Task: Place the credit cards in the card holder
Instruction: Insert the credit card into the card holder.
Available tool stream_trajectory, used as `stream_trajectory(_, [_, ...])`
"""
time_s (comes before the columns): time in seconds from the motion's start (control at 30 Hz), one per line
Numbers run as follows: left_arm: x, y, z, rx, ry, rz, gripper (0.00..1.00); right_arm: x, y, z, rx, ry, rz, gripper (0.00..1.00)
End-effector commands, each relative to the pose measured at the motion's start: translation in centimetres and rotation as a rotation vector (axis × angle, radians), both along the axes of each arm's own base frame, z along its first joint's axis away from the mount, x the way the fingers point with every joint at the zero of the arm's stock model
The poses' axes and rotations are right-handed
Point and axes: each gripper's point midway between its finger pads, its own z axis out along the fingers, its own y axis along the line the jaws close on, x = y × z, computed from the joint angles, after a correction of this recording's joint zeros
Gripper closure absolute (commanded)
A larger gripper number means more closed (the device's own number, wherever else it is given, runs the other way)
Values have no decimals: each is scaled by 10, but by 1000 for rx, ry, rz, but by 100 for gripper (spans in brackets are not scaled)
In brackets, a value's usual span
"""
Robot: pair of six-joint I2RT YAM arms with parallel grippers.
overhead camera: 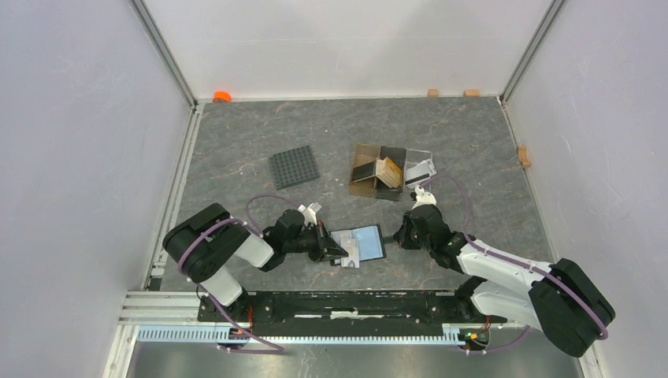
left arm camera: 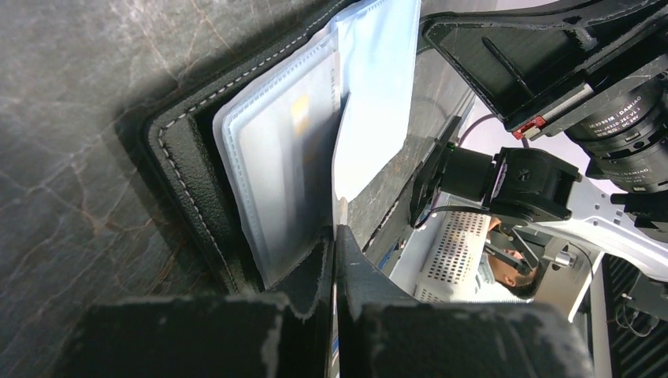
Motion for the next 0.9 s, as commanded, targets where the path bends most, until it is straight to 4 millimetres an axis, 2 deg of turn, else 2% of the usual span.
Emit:
stream_trajectory(0.0, [6,-3,0,-29,8,23,98,-3,-5,-5,-30,18,-10,100])
stream_trajectory(0.37, [15,-1,-16,-17,15,71,98,-4,-5,-4,-25,15,-7,100])
stream_trajectory(0.87, [30,-2,-26,-3,-17,104,98,-5,-5,-3,-25,14,-7,100])
